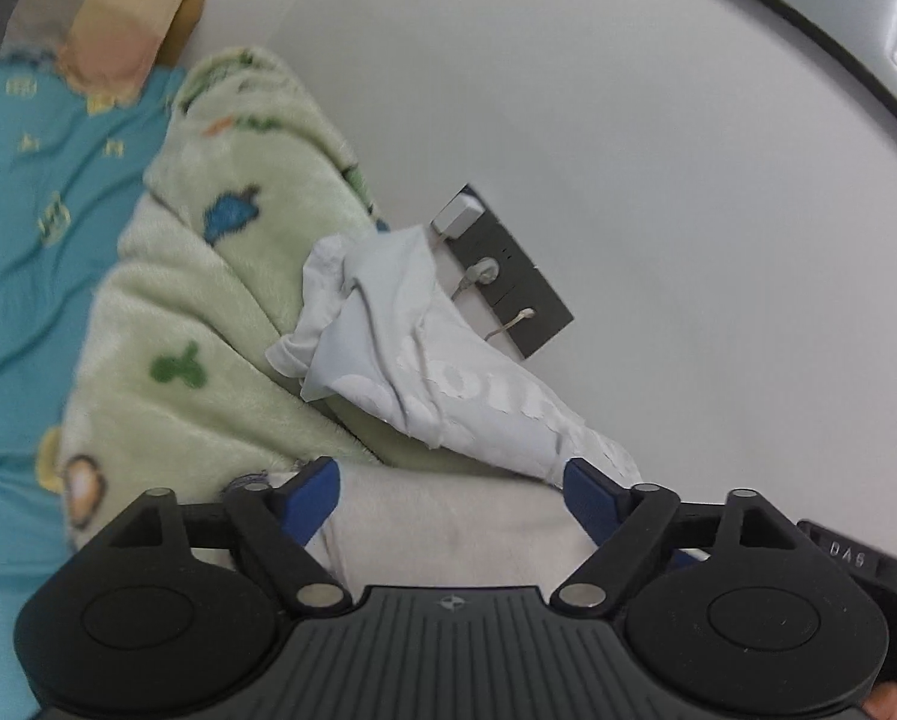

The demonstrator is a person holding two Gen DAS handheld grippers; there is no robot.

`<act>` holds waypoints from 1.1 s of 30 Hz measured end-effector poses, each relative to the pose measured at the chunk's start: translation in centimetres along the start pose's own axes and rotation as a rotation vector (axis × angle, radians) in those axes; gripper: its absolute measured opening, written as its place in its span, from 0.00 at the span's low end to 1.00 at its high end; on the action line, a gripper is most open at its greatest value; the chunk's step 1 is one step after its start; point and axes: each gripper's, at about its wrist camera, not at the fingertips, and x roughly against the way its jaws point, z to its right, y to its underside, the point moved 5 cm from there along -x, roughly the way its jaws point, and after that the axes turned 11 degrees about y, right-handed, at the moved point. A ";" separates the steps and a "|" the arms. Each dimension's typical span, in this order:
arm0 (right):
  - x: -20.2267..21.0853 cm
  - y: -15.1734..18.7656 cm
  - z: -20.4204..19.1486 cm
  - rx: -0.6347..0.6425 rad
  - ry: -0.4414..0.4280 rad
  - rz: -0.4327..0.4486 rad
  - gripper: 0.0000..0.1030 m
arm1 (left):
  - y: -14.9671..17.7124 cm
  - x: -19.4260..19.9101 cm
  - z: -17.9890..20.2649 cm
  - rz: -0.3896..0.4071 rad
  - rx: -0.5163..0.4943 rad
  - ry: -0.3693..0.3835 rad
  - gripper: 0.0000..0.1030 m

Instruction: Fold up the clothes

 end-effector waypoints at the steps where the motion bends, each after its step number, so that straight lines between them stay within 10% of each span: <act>1: 1.3 0.5 -0.5 0.029 0.000 0.021 0.38 | 0.4 1.7 1.0 0.016 -0.025 -0.010 0.96; 7: 7.4 4.6 -3.1 0.197 0.001 0.110 0.42 | 4.0 10.9 6.4 0.090 -0.219 -0.101 1.00; 12: 11.5 7.9 -3.9 0.281 0.012 0.239 0.81 | 7.2 16.8 9.6 0.136 -0.391 -0.204 1.00; 33: 18.9 15.3 -4.5 0.466 0.079 0.413 0.79 | 13.4 27.1 12.4 0.253 -0.515 -0.298 1.00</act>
